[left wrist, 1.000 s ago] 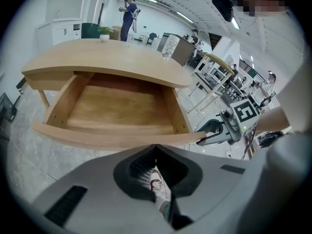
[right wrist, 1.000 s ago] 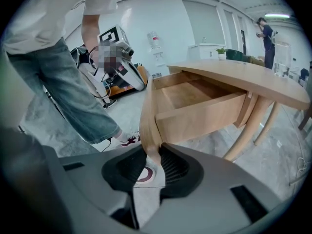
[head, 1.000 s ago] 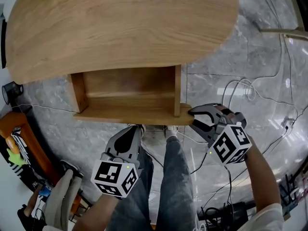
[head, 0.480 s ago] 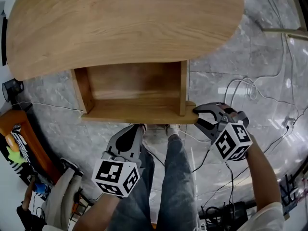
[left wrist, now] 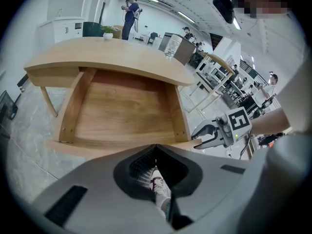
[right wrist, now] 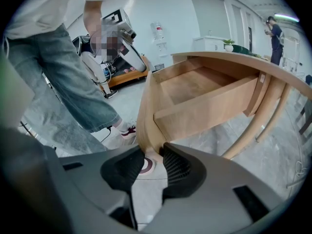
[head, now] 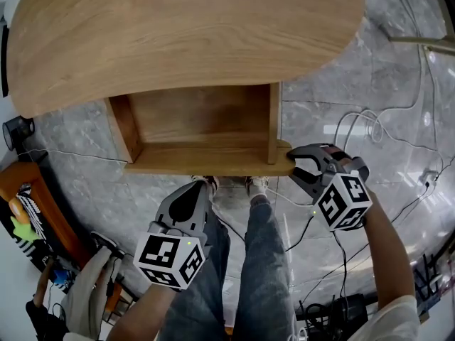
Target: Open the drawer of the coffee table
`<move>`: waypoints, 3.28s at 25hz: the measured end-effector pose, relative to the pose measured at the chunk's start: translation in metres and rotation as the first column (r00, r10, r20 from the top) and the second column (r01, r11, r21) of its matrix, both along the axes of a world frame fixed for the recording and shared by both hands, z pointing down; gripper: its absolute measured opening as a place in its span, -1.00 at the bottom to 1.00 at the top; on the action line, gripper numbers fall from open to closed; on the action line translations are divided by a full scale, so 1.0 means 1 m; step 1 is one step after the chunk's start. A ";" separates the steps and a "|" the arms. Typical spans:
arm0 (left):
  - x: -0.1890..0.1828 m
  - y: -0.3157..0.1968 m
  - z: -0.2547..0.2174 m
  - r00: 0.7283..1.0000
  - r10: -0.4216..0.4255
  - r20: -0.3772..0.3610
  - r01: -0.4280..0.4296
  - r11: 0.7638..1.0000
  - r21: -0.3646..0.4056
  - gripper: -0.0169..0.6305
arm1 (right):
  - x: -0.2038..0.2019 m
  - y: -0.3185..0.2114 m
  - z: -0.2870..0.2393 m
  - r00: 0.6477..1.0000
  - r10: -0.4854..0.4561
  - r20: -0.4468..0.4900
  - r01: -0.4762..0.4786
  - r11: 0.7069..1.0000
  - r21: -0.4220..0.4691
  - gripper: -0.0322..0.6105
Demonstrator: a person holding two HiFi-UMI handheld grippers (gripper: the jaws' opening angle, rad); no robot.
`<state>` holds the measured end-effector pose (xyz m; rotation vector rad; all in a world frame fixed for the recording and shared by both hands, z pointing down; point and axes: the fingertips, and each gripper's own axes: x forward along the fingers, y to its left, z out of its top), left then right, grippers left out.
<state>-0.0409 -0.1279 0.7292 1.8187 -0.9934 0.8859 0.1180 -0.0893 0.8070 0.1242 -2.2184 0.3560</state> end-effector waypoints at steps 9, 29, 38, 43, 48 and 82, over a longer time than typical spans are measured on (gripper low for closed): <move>0.000 0.001 -0.003 1.000 0.004 -0.003 -0.004 1.000 0.012 -0.97 | 0.001 0.000 0.003 1.000 0.020 -0.010 -0.020 1.000 -0.011 -0.54; -0.046 -0.083 -0.101 1.000 -0.025 -0.016 0.028 0.976 0.215 -0.97 | 0.003 -0.030 -0.088 0.889 0.452 -0.066 -0.456 0.888 -0.060 -0.51; -0.106 -0.190 -0.287 0.995 -0.061 -0.081 0.093 0.870 0.485 -0.97 | -0.024 -0.120 -0.313 0.298 0.912 0.280 -0.949 0.316 -0.019 -0.52; -0.136 -0.225 -0.395 0.985 -0.102 -0.136 0.165 0.773 0.612 -0.97 | -0.014 -0.147 -0.425 0.132 0.910 0.392 -0.991 0.131 0.030 -0.69; -0.156 -0.239 -0.491 0.974 -0.113 -0.198 0.222 0.676 0.703 -0.97 | 0.020 -0.167 -0.537 0.032 0.854 0.519 -0.992 -0.038 0.123 -0.85; -0.161 -0.232 -0.638 0.970 -0.089 -0.226 0.241 0.472 0.848 -0.97 | 0.112 -0.126 -0.698 -0.026 0.726 0.687 -0.913 -0.297 0.279 -0.89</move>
